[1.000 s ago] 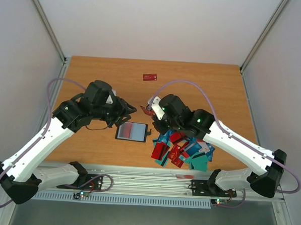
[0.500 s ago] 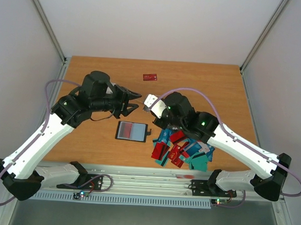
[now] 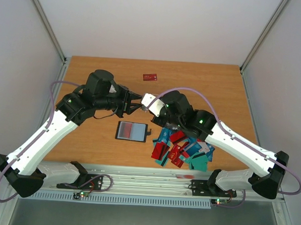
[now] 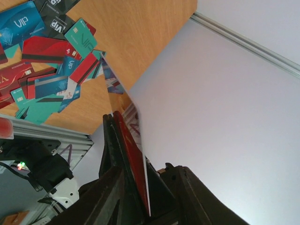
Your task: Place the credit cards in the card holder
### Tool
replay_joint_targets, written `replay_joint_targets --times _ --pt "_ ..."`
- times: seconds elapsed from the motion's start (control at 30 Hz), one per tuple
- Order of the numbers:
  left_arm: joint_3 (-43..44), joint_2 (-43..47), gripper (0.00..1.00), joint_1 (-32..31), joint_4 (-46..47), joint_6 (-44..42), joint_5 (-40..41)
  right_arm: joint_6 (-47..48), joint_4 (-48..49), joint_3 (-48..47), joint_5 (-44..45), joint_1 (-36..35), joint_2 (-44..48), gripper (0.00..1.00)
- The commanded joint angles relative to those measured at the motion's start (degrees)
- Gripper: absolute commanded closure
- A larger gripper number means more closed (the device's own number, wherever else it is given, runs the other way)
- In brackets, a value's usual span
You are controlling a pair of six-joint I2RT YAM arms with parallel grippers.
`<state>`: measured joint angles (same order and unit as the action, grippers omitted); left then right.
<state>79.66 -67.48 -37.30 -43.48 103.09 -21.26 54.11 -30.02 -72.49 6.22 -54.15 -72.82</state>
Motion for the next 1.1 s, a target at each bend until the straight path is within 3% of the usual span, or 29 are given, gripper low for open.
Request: replay_joint_targets --times 0.0,0.2,0.4,0.5,0.57,0.6,0.67,0.73,0.87,1.07 --pt "-0.51 0.95 0.69 0.13 1.99 1.57 0.00 1.31 0.07 -2.42 0.53 -0.11 -0.22 0.99" --pt "-1.05 0.53 0.78 0.17 1.74 1.03 -0.43 2.84 -0.99 -3.42 1.21 -1.09 -0.66 0.99" --pt "-2.27 0.64 0.98 0.13 2.24 0.51 -1.00 3.54 -1.88 -4.02 1.59 -1.52 -1.19 0.99" --pt "-3.46 1.11 1.00 0.17 2.56 0.96 -1.09 3.85 -2.25 -4.11 1.67 -1.73 -1.21 0.99" --pt "-4.19 1.27 1.00 0.23 2.80 0.97 -1.02 3.13 -3.18 -4.51 1.38 -1.65 -1.32 0.92" --pt "-4.78 1.48 1.00 0.27 3.30 0.91 -1.00 2.42 -3.91 -4.83 1.25 -1.72 -1.35 0.83" --pt "-5.85 2.00 1.00 0.47 4.44 0.63 -0.77 0.03 -5.41 -5.38 1.36 -1.68 -1.62 0.50" --pt "-6.76 2.53 1.00 1.07 5.05 -0.27 -0.53 -2.88 -7.26 -5.55 1.15 -1.67 -1.78 0.37" --pt "-9.31 4.08 1.00 3.79 6.14 -5.07 -1.22 -9.40 -11.86 -4.99 -1.87 -1.54 -1.98 0.33" --pt "-16.85 9.04 1.00 10.47 9.39 -23.73 -4.71 -20.50 -13.63 -1.61 -8.64 -0.74 -1.10 0.34"
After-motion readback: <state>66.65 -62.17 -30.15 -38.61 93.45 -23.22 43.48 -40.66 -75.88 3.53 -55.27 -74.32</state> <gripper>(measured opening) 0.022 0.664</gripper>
